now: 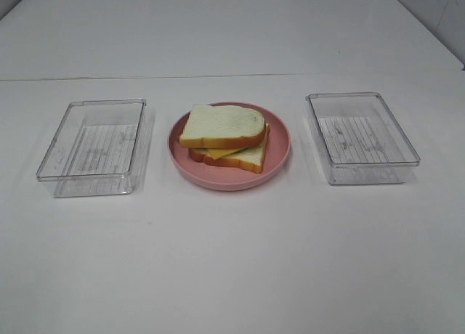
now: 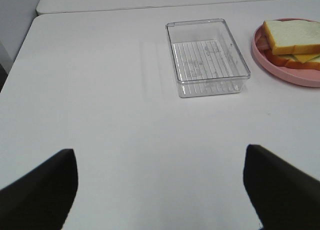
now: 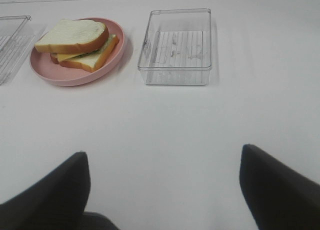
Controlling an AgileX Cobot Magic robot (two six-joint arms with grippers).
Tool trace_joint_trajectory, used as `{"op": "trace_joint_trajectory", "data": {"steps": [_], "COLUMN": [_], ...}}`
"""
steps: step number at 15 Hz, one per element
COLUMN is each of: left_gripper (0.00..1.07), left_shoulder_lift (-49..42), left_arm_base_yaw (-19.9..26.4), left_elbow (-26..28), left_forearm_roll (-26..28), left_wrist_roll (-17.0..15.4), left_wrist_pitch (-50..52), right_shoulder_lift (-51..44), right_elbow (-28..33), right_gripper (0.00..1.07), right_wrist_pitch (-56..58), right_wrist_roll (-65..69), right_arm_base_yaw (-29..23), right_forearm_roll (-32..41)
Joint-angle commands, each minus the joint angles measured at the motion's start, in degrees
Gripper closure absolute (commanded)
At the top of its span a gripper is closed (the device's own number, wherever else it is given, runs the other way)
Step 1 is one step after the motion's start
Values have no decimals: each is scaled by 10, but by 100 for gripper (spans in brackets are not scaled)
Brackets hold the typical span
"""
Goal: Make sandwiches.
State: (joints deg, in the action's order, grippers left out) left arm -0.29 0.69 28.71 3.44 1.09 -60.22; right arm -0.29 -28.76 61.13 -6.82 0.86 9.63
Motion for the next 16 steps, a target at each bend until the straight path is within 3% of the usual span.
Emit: {"op": "trace_joint_trajectory", "data": {"steps": [1,13,16], "left_gripper": [22,22,22], "left_shoulder_lift": [-14,-11,-11], "left_arm_base_yaw": [2,2,2], "left_elbow": [-1,-1,-1], "left_forearm_roll": [2,2,10], "left_wrist_roll": [2,2,17], "left_wrist_pitch": [2,2,2], "right_shoulder_lift": [-8,-8,-8], "right_elbow": [1,1,1], "right_gripper": [30,30,30], "right_wrist_pitch": [-5,-5,-5], "right_wrist_roll": [-3,-3,-3], "right_arm_base_yaw": [2,2,2], "right_forearm_roll": [2,2,2]}}
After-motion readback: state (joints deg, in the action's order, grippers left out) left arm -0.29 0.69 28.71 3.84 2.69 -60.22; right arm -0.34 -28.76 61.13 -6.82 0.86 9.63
